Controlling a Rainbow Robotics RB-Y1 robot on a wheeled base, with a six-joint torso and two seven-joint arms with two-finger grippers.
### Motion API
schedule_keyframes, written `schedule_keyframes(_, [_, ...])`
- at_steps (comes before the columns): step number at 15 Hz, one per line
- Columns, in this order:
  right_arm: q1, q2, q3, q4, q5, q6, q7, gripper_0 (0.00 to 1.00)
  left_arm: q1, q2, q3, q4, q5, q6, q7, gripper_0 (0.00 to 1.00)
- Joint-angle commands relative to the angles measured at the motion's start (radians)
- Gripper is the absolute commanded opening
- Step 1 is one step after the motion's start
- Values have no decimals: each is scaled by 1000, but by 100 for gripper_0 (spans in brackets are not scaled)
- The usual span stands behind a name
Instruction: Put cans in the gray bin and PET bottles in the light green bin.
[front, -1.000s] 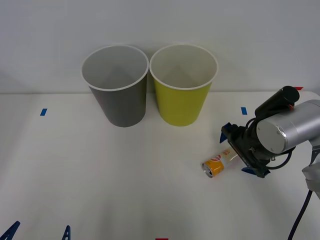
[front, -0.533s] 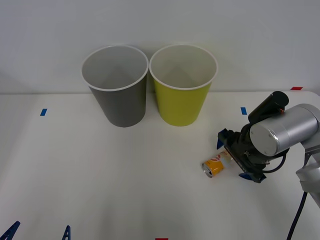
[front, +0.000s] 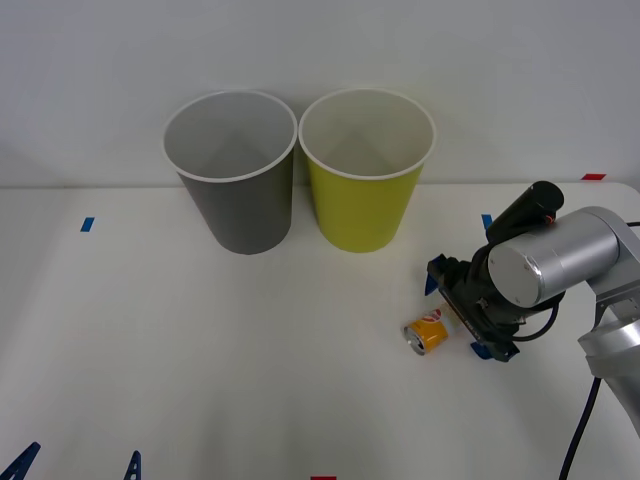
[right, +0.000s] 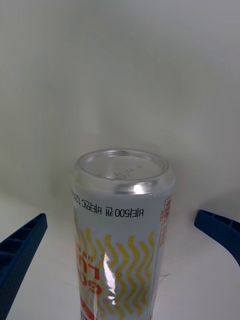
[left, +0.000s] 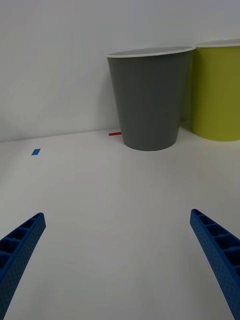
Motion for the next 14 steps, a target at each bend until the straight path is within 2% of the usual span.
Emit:
schedule_keyframes(1, [0,-1,0,0,3,0,5,37,0,0,0,0,0,0,0,100])
schedule_keyframes(2, [1,1,0,-2,3,0,5,10,0,0,0,0,0,0,0,100])
schedule_keyframes(11, [4,-4,0,0,6,3,8,1,0,0,0,0,0,0,0,100])
schedule_keyframes(14, [41,-24,-6,-72,6,3,29,0,0,0,0,0,0,0,0,100])
